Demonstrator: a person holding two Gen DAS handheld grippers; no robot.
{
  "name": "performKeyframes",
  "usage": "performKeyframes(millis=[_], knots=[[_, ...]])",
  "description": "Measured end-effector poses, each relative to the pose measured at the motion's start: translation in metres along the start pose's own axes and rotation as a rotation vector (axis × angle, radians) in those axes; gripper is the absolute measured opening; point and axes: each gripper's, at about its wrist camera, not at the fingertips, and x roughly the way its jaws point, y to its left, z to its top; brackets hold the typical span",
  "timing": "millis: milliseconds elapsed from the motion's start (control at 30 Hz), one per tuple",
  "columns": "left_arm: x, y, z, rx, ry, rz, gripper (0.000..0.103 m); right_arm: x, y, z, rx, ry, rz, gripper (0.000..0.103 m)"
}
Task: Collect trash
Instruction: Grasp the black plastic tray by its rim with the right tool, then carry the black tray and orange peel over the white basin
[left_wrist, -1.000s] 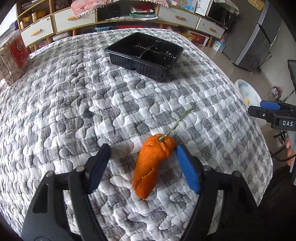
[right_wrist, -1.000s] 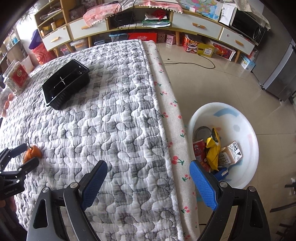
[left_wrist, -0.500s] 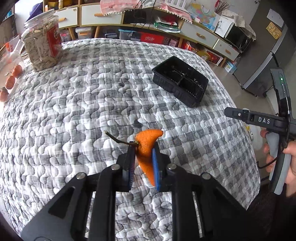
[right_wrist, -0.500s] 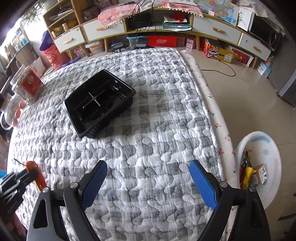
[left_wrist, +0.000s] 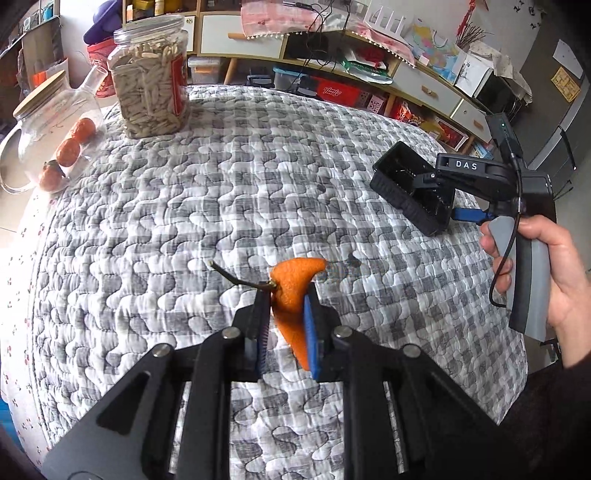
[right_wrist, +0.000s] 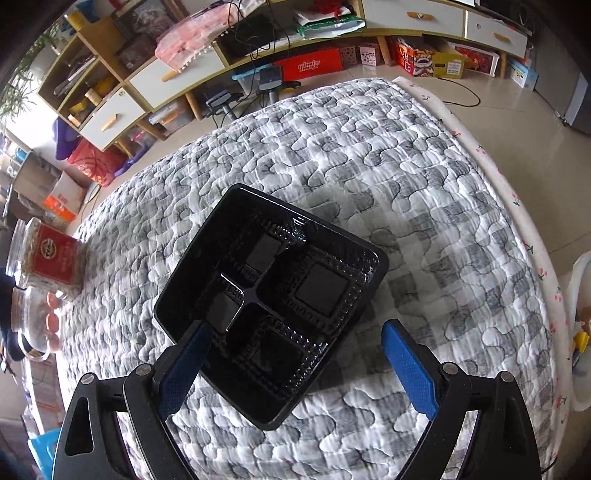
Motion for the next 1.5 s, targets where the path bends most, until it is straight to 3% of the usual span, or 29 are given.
performKeyframes(millis=[233,367,500,567,1100,1500], knots=[[-0.001,0.005,0.001,-0.004,0.001,0.001,0.019,0.022,0.008,0.001,-0.012,0.005,-0.072,0.094],[-0.004,0.004,0.000,0.006,-0.005,0.001,0.019,0.017,0.009,-0.006,-0.090,-0.007,-0.142,0.068],[-0.007,0.001,-0.002,0.015,-0.009,-0.002,0.019,0.005,-0.001,-0.015,-0.118,0.005,-0.115,0.067],[-0.010,-0.004,-0.003,0.026,-0.014,-0.004,0.019,-0.004,-0.007,-0.023,-0.150,-0.002,-0.121,0.058],[-0.013,-0.058,-0.016,0.096,-0.022,-0.029,0.019,-0.100,-0.097,-0.066,-0.221,-0.112,-0.159,0.058],[-0.001,-0.119,-0.030,0.166,0.005,-0.069,0.019,-0.162,-0.222,-0.085,-0.059,-0.195,-0.157,0.058]])
